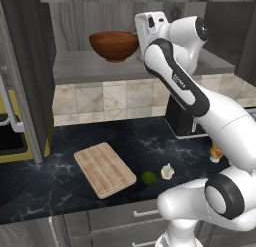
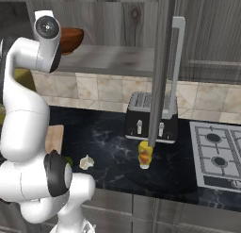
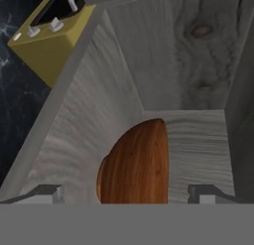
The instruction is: Open the cabinet. Place the bowl and condiment on the counter. Then place the lime and garlic on the cutting board.
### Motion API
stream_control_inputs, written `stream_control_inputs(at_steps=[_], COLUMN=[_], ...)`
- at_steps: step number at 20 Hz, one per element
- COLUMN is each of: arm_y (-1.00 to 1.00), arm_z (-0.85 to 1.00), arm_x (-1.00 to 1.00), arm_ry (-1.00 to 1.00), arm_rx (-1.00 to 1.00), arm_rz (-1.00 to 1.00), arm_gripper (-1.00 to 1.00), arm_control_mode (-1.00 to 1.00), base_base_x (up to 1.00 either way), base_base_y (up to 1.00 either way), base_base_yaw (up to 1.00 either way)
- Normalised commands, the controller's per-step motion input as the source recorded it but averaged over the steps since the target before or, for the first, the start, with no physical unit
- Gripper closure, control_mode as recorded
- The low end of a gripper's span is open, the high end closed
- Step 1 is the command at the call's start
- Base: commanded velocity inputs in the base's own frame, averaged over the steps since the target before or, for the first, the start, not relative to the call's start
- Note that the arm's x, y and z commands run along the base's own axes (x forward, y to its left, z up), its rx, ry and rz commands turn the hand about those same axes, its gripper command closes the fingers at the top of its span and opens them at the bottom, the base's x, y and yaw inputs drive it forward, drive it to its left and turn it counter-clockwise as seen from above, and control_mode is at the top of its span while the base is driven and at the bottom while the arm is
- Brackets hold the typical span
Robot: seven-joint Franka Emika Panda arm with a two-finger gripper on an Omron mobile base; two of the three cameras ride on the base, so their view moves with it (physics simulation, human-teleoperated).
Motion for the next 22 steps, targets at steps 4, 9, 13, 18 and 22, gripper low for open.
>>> stream_control_inputs(at_steps=[4,9,13,18,22], arm_y=[0.01,0.03,0.06,0.09,0.14], arm_z=[-0.01,-0.03,-0.03,-0.05,-0.05], arm_x=[0.19,0.22,0.23,0.21,0.21], arm_ry=[0.03,0.03,0.03,0.03,0.02], arm_rx=[0.0,0.0,0.0,-0.01,-0.02], arm_rz=[0.0,0.0,0.0,0.0,0.0], arm_gripper=[-1.0,-1.0,-1.0,-1.0,-1.0], arm_control_mode=[-1.0,-1.0,-1.0,-1.0,-1.0], base_base_x=[0.0,0.0,0.0,0.0,0.0], base_base_y=[0.0,0.0,0.0,0.0,0.0], base_base_yaw=[0.0,0.0,0.0,0.0,0.0])
